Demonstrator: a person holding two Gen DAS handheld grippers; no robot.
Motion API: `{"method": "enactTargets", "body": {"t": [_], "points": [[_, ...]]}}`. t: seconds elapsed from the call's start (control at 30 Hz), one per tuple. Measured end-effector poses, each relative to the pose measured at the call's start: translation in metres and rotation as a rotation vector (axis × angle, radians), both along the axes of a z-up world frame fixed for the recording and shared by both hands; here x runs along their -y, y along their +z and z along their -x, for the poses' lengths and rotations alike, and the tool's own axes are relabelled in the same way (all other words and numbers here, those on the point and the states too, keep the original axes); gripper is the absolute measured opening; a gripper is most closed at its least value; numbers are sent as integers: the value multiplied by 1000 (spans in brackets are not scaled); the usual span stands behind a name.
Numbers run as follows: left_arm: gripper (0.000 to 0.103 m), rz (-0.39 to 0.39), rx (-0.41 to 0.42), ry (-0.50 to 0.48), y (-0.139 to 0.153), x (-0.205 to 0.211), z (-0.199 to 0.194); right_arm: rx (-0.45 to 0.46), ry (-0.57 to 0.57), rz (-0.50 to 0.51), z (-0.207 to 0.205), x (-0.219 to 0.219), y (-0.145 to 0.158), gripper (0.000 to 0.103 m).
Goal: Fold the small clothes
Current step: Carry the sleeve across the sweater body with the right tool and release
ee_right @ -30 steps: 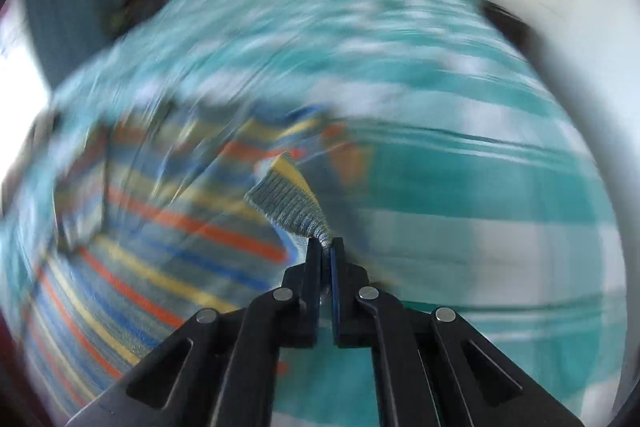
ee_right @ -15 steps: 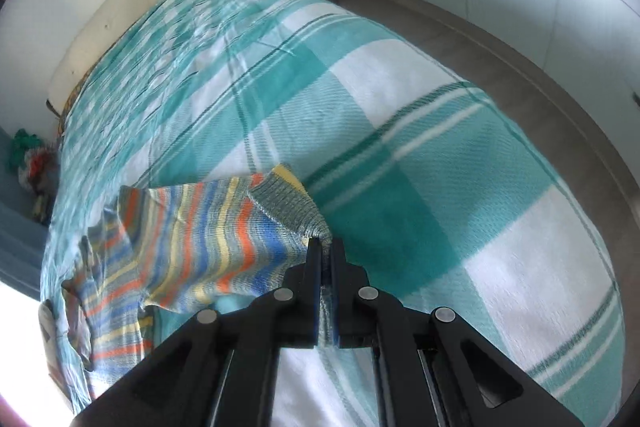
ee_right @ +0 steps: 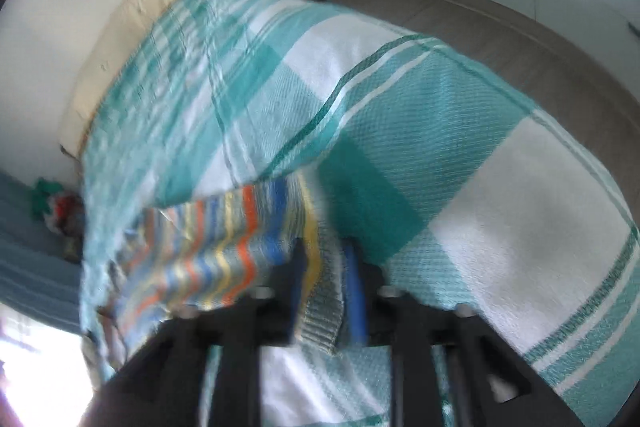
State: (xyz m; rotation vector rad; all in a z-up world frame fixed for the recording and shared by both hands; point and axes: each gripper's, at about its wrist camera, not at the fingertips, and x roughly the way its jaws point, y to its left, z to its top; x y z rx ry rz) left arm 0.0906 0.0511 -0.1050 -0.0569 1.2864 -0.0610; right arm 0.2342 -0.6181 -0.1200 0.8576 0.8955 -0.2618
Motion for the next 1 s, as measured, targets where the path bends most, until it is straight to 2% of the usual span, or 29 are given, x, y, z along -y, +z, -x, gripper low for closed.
{"method": "enactTargets", "body": {"t": [0.17,0.2,0.27,0.3,0.33,0.37,0.43,0.5,0.63,0.73,0.87,0.93,0.97,1.0], "points": [[90,21,-20,-3,-5,2,-2,25,-33,-145,31,-7,-6,49],[90,19,-21,-13,-6,5,-3,24,-21,-156,31,-12,-12,49],[90,11,-22,-32,-7,10,-5,22,-2,-112,24,-18,-16,48],[90,3,-19,-41,-6,12,-5,47,15,-115,20,-21,-18,45],[90,-6,-17,-45,-5,13,-4,65,57,-139,13,-23,-21,35],[90,-14,-10,-44,-2,13,-3,48,102,-132,7,-27,-22,3],[90,-21,8,-29,2,9,1,-42,115,15,7,-31,-16,2],[90,-15,8,0,3,2,3,-84,84,86,11,-23,-14,2],[90,12,-29,44,-5,-11,1,-102,80,113,9,-18,-12,1],[90,-1,-14,36,-2,-11,3,-125,91,154,7,-22,-9,0],[90,-9,4,42,2,-16,8,-147,55,152,22,-14,-5,0],[90,-5,-1,54,1,-20,9,-153,46,179,28,-15,2,2],[90,-2,-4,57,1,-21,9,-142,60,195,29,-18,8,10],[90,2,-8,59,0,-21,8,-128,84,206,28,-22,14,11]]}}
